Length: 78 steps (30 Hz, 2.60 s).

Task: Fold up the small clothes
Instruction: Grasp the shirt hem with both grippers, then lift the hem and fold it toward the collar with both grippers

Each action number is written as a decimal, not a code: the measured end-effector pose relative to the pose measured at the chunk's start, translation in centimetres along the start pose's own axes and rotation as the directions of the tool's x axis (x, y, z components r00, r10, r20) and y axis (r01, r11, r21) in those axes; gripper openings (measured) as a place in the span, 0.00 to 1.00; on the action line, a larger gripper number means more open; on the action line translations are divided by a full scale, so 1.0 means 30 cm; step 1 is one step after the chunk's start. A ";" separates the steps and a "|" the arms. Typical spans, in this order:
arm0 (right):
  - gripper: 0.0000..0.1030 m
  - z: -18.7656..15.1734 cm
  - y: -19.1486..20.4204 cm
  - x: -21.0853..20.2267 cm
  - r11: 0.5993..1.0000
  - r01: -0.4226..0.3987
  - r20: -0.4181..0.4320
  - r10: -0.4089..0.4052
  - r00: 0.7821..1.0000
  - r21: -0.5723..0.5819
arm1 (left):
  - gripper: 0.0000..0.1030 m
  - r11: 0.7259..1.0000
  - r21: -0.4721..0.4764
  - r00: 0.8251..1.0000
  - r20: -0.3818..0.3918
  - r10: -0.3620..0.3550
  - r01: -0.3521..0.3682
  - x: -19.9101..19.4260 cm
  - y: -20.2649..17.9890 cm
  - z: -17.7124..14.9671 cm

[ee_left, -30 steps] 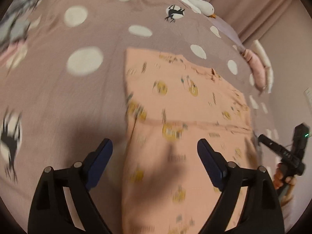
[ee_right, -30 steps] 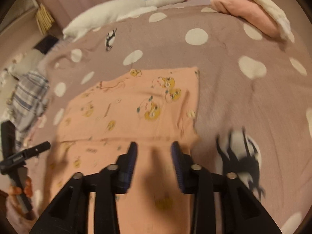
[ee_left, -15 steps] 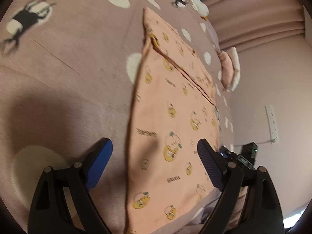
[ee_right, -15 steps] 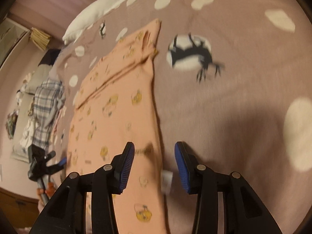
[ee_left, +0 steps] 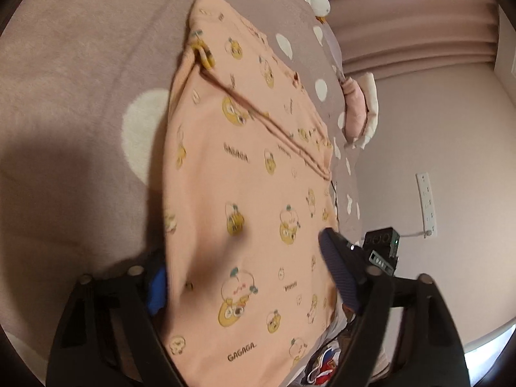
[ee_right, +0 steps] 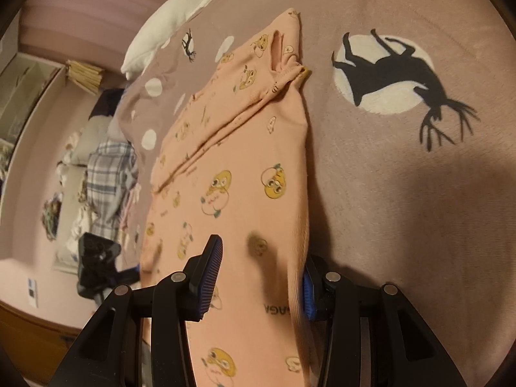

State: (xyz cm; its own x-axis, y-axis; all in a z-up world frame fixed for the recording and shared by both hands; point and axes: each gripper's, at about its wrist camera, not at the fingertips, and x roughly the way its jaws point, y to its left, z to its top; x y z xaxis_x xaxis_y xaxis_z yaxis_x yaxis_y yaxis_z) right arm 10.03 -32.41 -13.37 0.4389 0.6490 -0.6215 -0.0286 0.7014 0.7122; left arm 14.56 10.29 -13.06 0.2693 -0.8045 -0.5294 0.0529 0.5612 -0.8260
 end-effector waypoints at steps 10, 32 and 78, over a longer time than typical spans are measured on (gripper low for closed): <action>0.41 -0.191 -0.010 -0.080 0.998 -0.049 -0.065 0.048 0.997 -0.025 | 0.54 0.999 0.053 0.997 -0.079 -0.002 0.006 -0.044 0.005 -0.221; 0.11 -0.302 -0.004 -0.104 0.996 -0.085 -0.007 0.086 0.996 0.024 | 0.05 0.991 -0.101 0.995 -0.027 -0.093 0.090 -0.099 0.072 -0.307; 0.05 0.133 0.280 -0.255 0.945 -0.249 0.379 0.315 0.870 -0.213 | 0.05 0.943 0.095 0.888 0.318 -0.331 0.318 -0.255 -0.220 0.195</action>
State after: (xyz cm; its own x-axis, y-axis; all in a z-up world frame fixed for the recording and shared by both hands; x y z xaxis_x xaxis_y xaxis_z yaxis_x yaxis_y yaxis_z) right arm 10.03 -32.66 -1.35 0.7134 0.6738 -0.1926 -0.3275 0.5635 0.7584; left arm 17.78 13.88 -2.42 0.5275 -0.8387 -0.1353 0.2266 0.2924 -0.9291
